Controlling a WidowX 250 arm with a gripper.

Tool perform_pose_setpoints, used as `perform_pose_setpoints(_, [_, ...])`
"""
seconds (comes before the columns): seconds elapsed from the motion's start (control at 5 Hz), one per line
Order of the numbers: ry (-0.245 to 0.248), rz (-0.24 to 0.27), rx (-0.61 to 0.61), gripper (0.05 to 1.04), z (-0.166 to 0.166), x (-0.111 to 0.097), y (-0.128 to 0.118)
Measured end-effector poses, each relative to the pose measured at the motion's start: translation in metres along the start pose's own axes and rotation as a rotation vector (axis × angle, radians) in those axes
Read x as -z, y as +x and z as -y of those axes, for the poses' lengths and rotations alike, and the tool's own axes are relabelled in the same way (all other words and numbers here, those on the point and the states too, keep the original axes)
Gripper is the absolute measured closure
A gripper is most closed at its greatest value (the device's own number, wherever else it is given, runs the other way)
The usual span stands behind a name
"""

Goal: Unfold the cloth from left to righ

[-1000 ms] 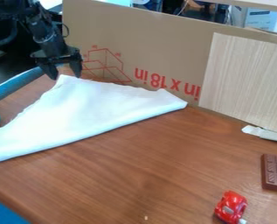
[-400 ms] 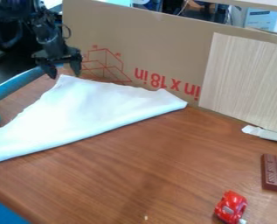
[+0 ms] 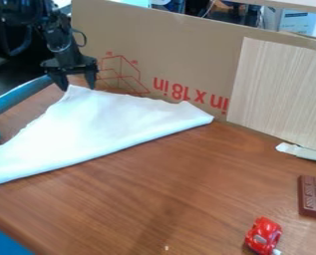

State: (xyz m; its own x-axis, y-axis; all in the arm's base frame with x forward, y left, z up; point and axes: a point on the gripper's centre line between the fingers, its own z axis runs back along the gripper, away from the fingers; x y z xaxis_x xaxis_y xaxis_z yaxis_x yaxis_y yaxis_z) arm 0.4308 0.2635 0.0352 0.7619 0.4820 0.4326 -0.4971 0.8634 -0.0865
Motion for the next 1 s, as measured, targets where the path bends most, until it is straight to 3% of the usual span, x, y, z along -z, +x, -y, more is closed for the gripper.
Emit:
perform_pose_setpoints(0.4, [0.040,0.005,-0.008,0.110,0.003,0.010,-0.003])
perform_pose_setpoints(0.8, [0.063,-0.011,-0.009,0.683,-0.001,0.018,-0.010])
perform_pose_setpoints(1.0, [0.052,-0.012,-0.009,0.925,0.000,0.019,-0.013])
